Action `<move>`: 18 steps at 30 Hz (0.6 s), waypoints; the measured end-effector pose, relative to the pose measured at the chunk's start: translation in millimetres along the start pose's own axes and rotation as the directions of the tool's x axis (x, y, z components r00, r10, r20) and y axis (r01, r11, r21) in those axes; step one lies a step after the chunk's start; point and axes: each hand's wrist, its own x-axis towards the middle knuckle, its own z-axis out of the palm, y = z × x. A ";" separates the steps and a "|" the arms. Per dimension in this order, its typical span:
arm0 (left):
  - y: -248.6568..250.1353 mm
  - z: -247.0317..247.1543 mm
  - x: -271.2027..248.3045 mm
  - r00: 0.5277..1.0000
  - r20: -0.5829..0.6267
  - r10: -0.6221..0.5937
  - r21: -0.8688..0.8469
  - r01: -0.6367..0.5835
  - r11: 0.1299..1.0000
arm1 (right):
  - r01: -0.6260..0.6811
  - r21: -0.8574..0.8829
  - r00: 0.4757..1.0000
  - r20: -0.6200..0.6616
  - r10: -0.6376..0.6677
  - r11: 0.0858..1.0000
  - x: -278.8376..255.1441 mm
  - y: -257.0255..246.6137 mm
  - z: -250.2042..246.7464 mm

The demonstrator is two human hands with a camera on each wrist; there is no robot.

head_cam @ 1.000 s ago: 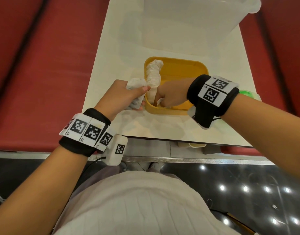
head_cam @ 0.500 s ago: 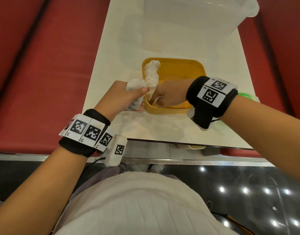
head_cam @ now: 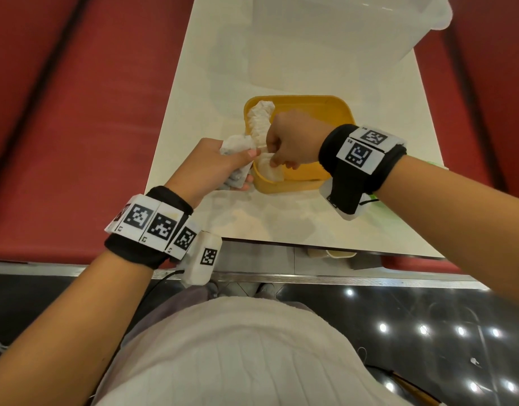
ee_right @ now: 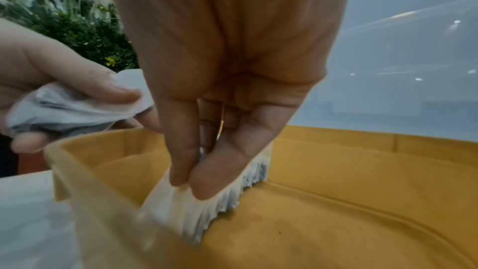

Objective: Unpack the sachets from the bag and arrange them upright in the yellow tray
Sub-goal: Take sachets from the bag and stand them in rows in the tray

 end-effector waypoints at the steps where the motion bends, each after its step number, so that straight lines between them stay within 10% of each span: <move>1: 0.2 0.0 -0.2 1.000 0.000 0.002 0.002 -0.002 1.000 | 0.001 0.018 1.000 0.011 -0.001 1.000 0.8 -0.2 0.4; 18: -4.0 -2.3 2.1 1.000 0.007 0.001 0.007 -0.001 1.000 | -0.061 0.347 0.997 -0.029 0.076 0.936 -0.4 7.4 1.6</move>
